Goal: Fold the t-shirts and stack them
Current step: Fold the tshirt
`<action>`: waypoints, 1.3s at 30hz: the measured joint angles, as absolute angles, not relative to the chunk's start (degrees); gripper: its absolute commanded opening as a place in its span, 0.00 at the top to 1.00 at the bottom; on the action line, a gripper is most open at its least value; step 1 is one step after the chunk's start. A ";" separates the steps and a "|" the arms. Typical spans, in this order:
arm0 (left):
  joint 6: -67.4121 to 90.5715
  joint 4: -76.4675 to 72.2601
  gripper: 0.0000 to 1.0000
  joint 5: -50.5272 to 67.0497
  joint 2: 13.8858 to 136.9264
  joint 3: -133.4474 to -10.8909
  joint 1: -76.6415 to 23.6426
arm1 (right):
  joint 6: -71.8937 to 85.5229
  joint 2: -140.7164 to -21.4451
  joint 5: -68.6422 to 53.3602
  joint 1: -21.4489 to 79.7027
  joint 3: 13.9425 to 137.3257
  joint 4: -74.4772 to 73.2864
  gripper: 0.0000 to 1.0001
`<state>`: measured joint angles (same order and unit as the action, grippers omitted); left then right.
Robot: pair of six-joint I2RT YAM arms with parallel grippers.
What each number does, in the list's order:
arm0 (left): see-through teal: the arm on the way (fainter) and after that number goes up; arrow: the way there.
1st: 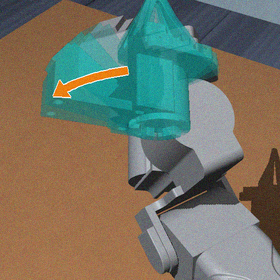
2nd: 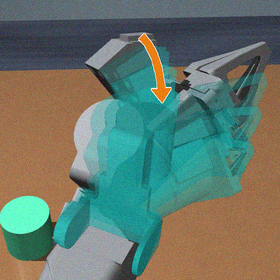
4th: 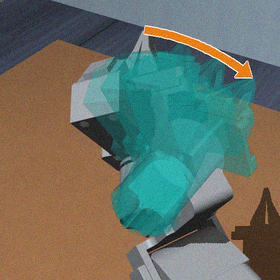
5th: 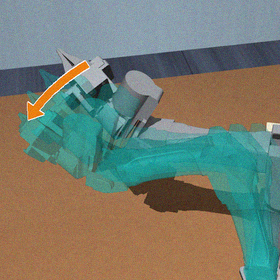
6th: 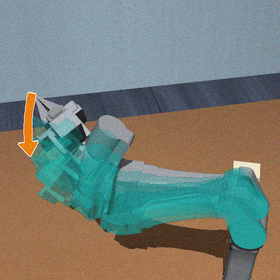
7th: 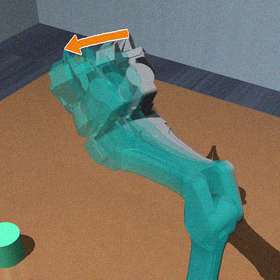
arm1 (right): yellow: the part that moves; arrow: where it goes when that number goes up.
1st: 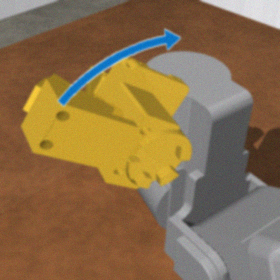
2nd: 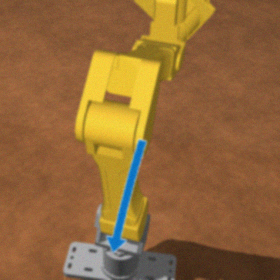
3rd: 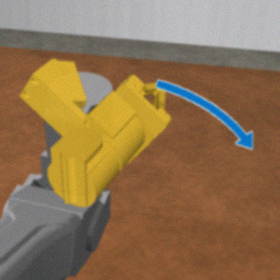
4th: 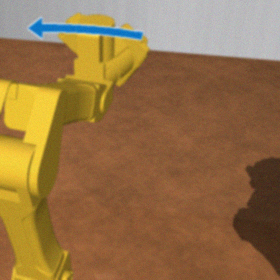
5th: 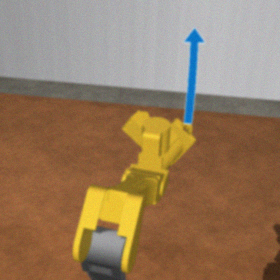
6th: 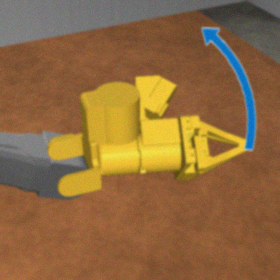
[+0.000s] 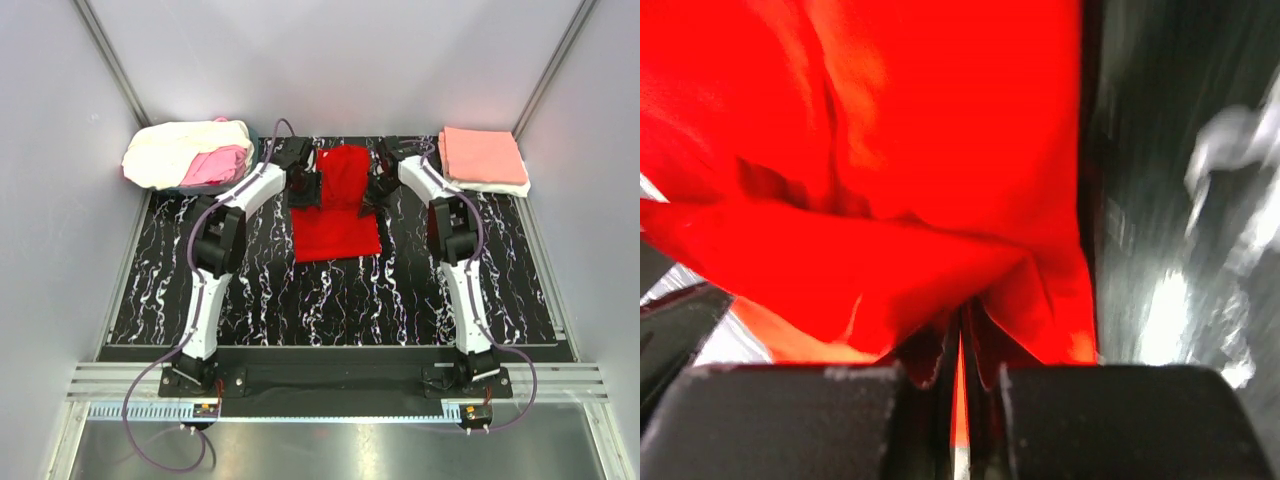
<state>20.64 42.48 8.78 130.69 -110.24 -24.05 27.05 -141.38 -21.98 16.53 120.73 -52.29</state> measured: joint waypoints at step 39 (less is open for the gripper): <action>33.10 15.66 0.57 15.81 103.63 -60.36 -28.73 | 28.93 -120.16 -34.59 12.95 77.03 -26.28 0.93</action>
